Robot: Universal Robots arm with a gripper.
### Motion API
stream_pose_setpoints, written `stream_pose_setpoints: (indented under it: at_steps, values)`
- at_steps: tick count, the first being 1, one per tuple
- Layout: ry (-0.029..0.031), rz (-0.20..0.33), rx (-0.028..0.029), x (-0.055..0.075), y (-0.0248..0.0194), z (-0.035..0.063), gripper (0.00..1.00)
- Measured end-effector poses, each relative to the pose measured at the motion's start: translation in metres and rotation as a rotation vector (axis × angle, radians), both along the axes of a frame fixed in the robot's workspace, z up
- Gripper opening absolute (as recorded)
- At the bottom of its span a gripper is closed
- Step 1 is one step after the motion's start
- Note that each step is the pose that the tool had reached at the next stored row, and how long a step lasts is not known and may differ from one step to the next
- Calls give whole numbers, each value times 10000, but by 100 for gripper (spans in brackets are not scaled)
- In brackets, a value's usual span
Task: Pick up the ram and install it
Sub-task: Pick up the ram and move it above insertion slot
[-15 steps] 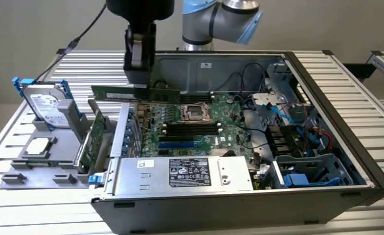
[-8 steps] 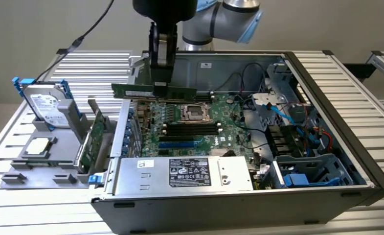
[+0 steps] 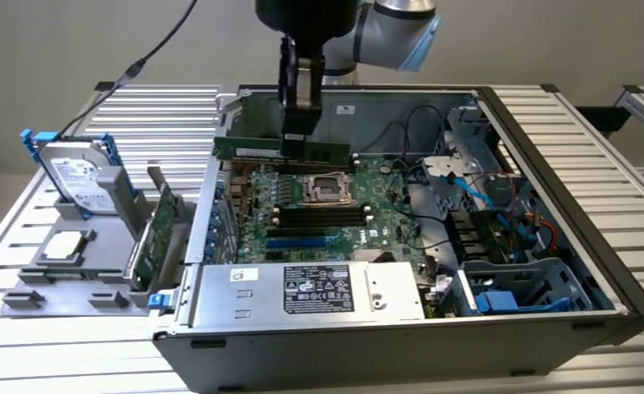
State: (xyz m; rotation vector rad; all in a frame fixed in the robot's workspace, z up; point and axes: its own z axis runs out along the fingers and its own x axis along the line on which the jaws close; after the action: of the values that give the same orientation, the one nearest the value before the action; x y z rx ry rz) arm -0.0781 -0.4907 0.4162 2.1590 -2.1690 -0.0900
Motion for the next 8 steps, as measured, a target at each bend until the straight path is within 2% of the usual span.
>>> stream_pose_setpoints:
  at_steps: [4, 6, 8]
  values:
    - [-123, 0, 173, 78, 24, -8, 14]
    - [-193, 1, 210, 111, 44, -15, 14]
    - [-251, 1, 214, 144, 73, -26, 14]
